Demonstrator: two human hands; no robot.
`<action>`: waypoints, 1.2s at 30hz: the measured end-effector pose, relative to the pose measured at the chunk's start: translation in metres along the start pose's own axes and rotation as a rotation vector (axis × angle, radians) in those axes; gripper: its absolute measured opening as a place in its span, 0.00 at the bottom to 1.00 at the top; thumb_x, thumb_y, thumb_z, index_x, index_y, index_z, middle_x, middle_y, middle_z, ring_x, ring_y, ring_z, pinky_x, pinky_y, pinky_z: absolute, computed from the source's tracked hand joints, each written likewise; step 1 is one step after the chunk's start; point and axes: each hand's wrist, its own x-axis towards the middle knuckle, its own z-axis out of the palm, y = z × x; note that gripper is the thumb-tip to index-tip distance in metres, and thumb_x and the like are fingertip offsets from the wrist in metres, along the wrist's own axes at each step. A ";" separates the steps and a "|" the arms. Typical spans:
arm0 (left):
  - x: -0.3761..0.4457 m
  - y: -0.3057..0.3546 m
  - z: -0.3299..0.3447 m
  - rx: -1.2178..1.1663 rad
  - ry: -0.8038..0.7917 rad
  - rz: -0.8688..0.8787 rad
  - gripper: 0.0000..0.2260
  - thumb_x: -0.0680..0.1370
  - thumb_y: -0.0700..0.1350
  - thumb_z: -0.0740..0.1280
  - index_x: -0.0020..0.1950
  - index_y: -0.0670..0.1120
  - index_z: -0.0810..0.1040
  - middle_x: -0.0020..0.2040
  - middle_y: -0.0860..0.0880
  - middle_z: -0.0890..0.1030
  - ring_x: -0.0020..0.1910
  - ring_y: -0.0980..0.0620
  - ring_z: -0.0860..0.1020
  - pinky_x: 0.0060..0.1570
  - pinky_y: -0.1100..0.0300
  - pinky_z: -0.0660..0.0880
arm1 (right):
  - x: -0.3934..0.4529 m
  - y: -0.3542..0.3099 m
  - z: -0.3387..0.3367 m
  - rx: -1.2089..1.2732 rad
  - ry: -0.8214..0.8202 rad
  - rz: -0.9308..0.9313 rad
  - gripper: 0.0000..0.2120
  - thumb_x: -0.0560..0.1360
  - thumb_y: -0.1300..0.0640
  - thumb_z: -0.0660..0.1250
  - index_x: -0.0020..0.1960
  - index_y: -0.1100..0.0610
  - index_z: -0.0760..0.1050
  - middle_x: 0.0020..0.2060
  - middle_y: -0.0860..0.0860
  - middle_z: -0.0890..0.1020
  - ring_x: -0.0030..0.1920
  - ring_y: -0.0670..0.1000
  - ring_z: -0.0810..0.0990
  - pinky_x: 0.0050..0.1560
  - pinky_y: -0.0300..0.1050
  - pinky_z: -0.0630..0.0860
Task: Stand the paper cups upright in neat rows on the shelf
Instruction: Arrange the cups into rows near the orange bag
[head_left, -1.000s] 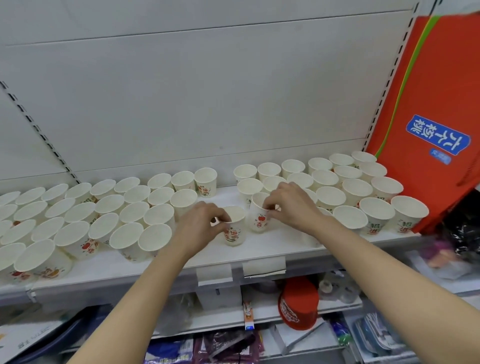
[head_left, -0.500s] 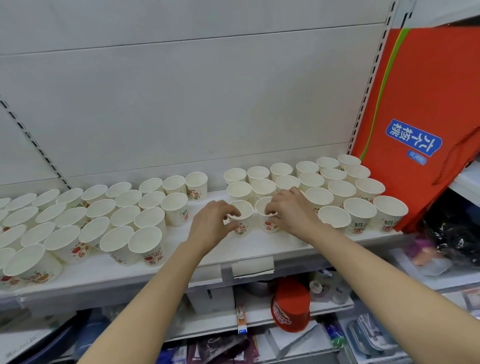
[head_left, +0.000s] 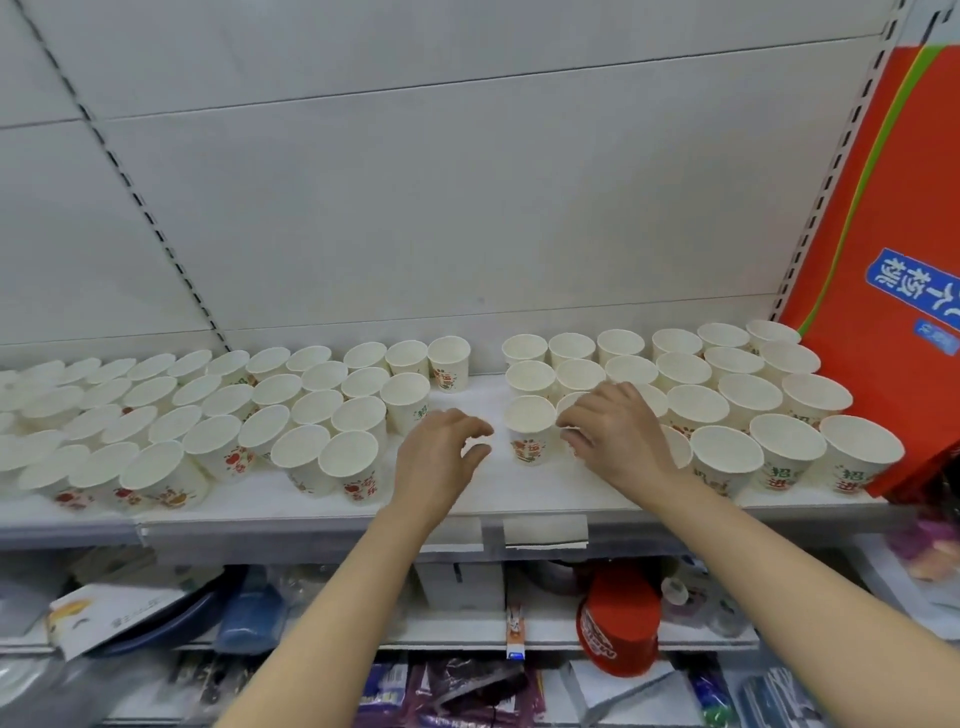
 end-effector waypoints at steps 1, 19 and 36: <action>-0.011 -0.010 -0.005 0.011 0.044 -0.045 0.07 0.76 0.50 0.70 0.53 0.55 0.82 0.48 0.56 0.80 0.47 0.54 0.76 0.42 0.59 0.73 | 0.002 -0.007 0.003 0.015 0.024 -0.031 0.04 0.68 0.57 0.74 0.40 0.54 0.80 0.35 0.47 0.80 0.40 0.54 0.75 0.45 0.45 0.63; -0.075 -0.180 -0.062 -0.205 0.143 -0.351 0.16 0.70 0.45 0.76 0.55 0.54 0.79 0.58 0.55 0.73 0.55 0.53 0.74 0.53 0.50 0.77 | 0.043 -0.191 0.089 0.543 -0.042 0.154 0.19 0.66 0.51 0.76 0.54 0.52 0.76 0.53 0.47 0.76 0.54 0.48 0.70 0.54 0.39 0.68; -0.054 -0.144 -0.078 -0.535 0.100 -0.127 0.07 0.73 0.44 0.74 0.44 0.57 0.83 0.43 0.61 0.81 0.44 0.57 0.78 0.42 0.61 0.73 | 0.011 -0.174 0.058 0.352 0.228 0.340 0.04 0.68 0.56 0.75 0.42 0.54 0.83 0.38 0.45 0.82 0.46 0.47 0.72 0.45 0.38 0.70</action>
